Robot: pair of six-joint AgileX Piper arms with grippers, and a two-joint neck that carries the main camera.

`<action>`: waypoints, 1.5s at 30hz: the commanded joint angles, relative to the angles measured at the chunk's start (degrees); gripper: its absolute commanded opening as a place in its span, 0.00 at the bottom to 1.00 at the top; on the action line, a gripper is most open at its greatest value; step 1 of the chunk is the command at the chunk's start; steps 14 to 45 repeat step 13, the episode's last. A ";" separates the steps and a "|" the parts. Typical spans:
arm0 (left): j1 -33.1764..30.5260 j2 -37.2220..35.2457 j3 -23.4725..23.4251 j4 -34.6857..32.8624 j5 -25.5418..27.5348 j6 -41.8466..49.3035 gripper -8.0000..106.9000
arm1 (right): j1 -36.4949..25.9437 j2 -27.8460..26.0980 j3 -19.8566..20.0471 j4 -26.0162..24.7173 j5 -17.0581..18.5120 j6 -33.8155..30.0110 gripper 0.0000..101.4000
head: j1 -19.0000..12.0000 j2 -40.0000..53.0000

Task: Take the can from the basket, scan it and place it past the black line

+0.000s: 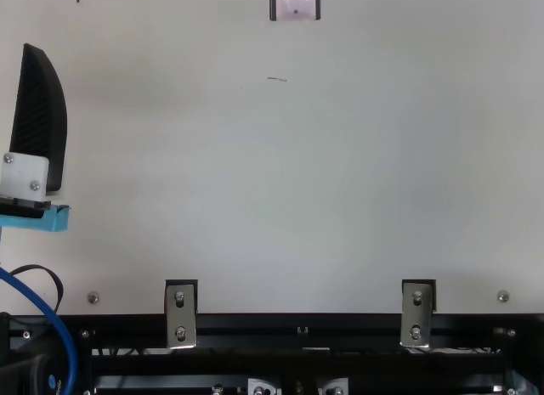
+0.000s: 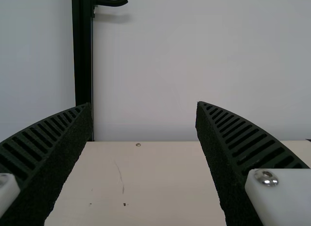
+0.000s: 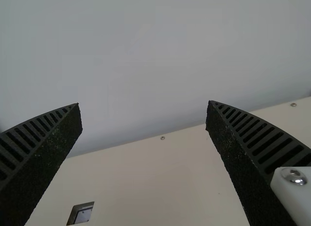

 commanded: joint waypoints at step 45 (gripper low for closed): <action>0.00 0.00 0.00 0.00 0.00 0.00 0.85 | 0.00 0.00 0.00 0.00 0.00 0.00 1.00 | -1.83 0.53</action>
